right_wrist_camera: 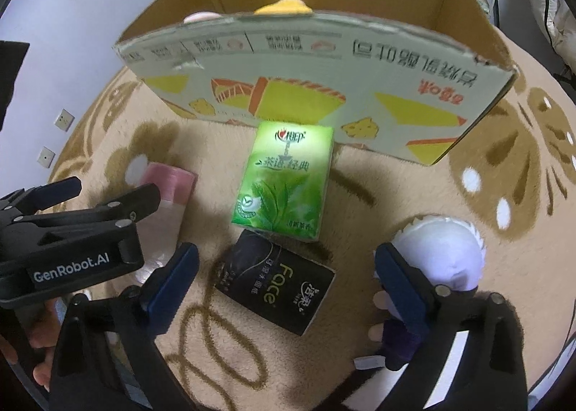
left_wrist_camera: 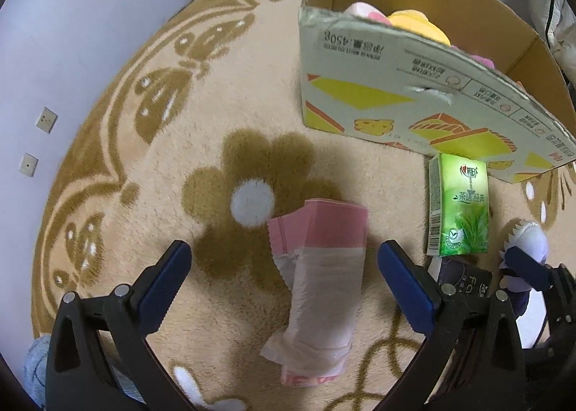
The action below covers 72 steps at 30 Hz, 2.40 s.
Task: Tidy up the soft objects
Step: 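Lower left tool over pink-capped tube while right tool lowers over black Face pack, then close left tool on pink-capped tube while right tool closes on black Face pack, then lift pink-capped tube with left tool while right tool carries Face pack over box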
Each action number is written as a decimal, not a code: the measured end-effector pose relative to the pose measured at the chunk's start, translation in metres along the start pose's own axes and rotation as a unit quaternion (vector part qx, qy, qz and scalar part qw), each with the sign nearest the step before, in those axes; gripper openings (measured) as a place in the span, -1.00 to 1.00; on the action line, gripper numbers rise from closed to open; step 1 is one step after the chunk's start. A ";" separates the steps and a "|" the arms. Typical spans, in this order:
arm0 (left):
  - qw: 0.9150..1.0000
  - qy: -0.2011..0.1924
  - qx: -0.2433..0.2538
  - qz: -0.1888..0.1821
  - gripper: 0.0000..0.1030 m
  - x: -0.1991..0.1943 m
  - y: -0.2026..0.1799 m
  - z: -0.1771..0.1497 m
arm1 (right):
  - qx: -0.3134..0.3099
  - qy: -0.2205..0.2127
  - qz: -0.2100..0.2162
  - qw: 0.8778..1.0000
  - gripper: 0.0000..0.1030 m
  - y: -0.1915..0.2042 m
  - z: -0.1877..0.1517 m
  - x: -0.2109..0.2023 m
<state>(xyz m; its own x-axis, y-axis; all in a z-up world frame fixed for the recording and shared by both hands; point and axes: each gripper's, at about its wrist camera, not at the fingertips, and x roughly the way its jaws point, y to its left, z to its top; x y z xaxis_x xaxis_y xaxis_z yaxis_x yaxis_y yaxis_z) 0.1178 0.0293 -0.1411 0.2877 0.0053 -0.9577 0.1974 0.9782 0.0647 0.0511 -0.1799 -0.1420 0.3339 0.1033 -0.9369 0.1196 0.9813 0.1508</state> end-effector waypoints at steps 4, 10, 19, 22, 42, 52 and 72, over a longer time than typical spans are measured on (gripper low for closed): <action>1.000 0.008 0.005 -0.002 0.99 0.008 -0.002 0.000 | 0.006 0.021 0.000 1.000 0.77 0.000 0.000 0.012; 0.999 0.023 0.023 0.012 0.97 0.021 -0.008 -0.002 | 0.012 0.045 0.004 0.999 0.75 0.005 -0.001 0.027; 0.999 0.041 0.020 0.015 0.95 0.035 -0.007 -0.003 | 0.030 0.057 0.008 0.998 0.75 0.003 0.000 0.036; 0.998 0.053 0.014 0.014 0.84 0.041 -0.003 -0.002 | 0.028 0.058 0.005 0.998 0.75 0.009 0.000 0.042; 0.998 0.052 0.027 0.009 0.34 0.049 -0.007 0.003 | 0.002 0.062 -0.035 0.997 0.37 0.037 -0.026 0.058; 0.998 0.027 0.057 0.008 -0.20 0.045 -0.020 0.002 | -0.002 0.053 -0.030 0.998 0.33 0.044 -0.032 0.055; 0.998 0.010 0.042 -0.038 -0.72 0.028 -0.019 -0.007 | 0.011 0.038 -0.019 0.999 0.32 0.013 -0.022 0.033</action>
<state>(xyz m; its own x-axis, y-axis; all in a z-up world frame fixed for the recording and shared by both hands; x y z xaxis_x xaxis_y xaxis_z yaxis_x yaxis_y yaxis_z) 0.1150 0.0123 -0.1711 0.2512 -0.0628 -0.9659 0.2964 0.9549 0.0149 0.0433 -0.1607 -0.1776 0.2563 0.0790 -0.9634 0.1509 0.9812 0.1206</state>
